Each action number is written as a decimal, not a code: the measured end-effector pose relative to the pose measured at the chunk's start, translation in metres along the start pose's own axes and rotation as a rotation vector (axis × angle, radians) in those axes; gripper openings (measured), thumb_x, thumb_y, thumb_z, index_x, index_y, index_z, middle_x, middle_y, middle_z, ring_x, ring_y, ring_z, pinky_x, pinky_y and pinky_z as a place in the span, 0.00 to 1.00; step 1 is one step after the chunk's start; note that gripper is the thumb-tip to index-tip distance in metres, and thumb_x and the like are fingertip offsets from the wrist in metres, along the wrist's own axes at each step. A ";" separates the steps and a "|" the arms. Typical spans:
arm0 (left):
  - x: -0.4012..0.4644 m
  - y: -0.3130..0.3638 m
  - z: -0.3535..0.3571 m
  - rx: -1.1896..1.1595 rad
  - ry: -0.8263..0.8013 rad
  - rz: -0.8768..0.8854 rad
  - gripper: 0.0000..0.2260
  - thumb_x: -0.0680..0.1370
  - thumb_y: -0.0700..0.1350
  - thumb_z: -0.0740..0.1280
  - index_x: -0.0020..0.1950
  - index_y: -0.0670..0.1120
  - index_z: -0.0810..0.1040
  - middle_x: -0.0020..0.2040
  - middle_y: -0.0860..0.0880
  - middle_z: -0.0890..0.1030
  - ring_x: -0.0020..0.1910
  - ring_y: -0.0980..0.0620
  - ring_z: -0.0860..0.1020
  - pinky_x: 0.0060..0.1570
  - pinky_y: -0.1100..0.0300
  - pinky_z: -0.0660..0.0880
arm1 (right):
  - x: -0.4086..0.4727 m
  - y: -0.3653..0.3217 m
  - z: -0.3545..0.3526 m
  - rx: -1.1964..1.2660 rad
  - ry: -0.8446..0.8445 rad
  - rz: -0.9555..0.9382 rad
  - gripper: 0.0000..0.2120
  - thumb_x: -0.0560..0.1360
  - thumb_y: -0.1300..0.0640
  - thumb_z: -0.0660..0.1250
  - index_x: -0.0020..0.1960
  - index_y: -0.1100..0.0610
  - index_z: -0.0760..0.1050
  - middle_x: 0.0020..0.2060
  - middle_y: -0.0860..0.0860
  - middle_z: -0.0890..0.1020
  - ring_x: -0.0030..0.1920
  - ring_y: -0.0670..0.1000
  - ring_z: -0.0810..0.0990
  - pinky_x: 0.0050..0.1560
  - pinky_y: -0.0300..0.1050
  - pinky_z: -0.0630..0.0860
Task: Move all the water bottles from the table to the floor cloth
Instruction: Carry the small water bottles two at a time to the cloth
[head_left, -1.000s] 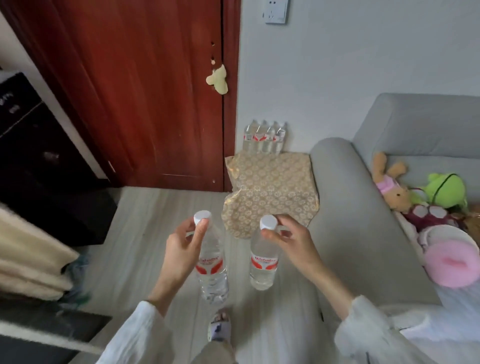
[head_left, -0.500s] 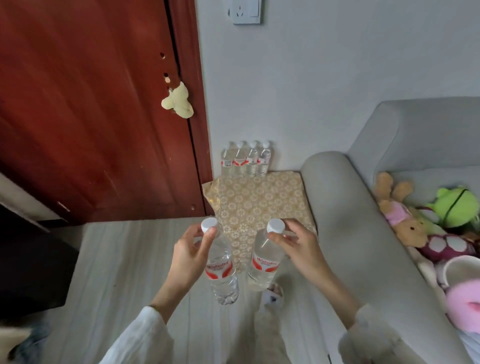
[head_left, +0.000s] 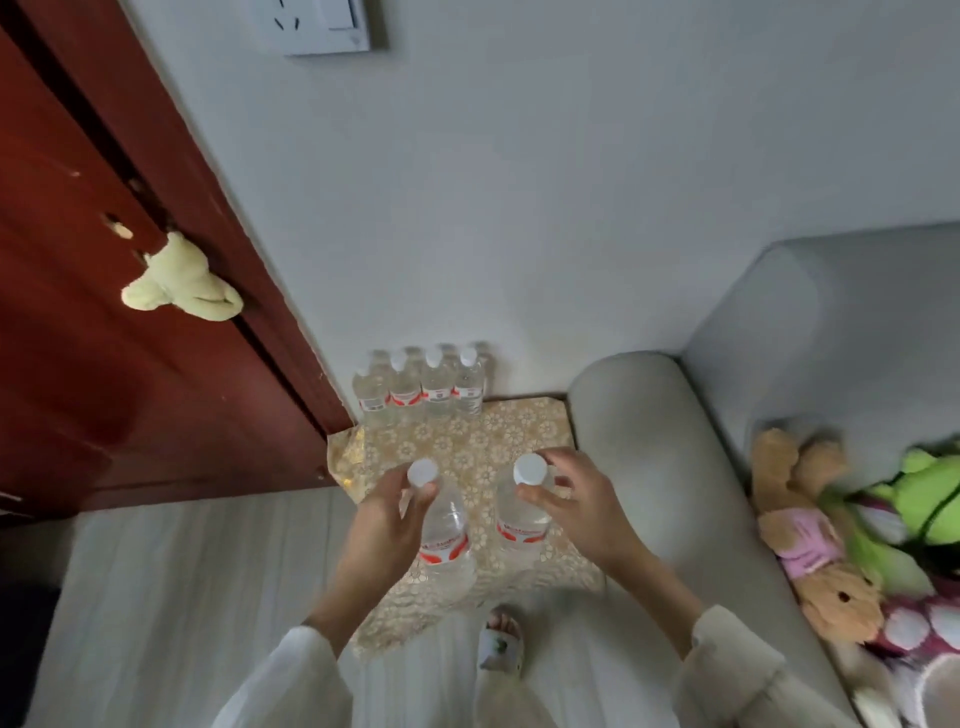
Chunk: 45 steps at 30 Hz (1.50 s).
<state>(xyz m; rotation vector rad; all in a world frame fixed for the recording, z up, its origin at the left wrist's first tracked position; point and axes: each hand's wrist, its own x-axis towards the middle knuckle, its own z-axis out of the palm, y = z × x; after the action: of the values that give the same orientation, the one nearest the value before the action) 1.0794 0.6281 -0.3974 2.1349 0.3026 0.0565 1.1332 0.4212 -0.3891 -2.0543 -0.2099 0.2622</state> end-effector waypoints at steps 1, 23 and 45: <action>0.014 -0.002 0.012 0.056 -0.031 0.014 0.18 0.75 0.54 0.61 0.61 0.45 0.72 0.51 0.54 0.77 0.51 0.55 0.75 0.47 0.60 0.69 | 0.013 0.009 -0.004 -0.021 0.000 0.015 0.14 0.69 0.53 0.71 0.53 0.52 0.76 0.46 0.40 0.76 0.51 0.44 0.73 0.52 0.36 0.69; 0.282 -0.051 0.183 0.534 -0.428 0.276 0.16 0.75 0.48 0.66 0.59 0.41 0.72 0.56 0.44 0.76 0.47 0.48 0.76 0.45 0.58 0.73 | 0.269 0.204 -0.005 -0.052 -0.008 0.140 0.14 0.71 0.57 0.69 0.55 0.56 0.74 0.50 0.48 0.71 0.51 0.45 0.70 0.46 0.25 0.63; 0.320 -0.045 0.167 0.682 -0.304 0.216 0.20 0.76 0.46 0.64 0.65 0.42 0.64 0.61 0.41 0.76 0.59 0.41 0.75 0.61 0.49 0.69 | 0.306 0.184 -0.008 0.097 -0.102 0.271 0.27 0.70 0.56 0.70 0.65 0.54 0.62 0.60 0.50 0.73 0.58 0.45 0.70 0.59 0.44 0.72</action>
<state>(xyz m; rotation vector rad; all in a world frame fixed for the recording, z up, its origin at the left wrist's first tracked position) 1.4065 0.5904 -0.5513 2.7969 -0.1142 -0.2834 1.4364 0.4062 -0.5773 -1.9724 0.0205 0.5340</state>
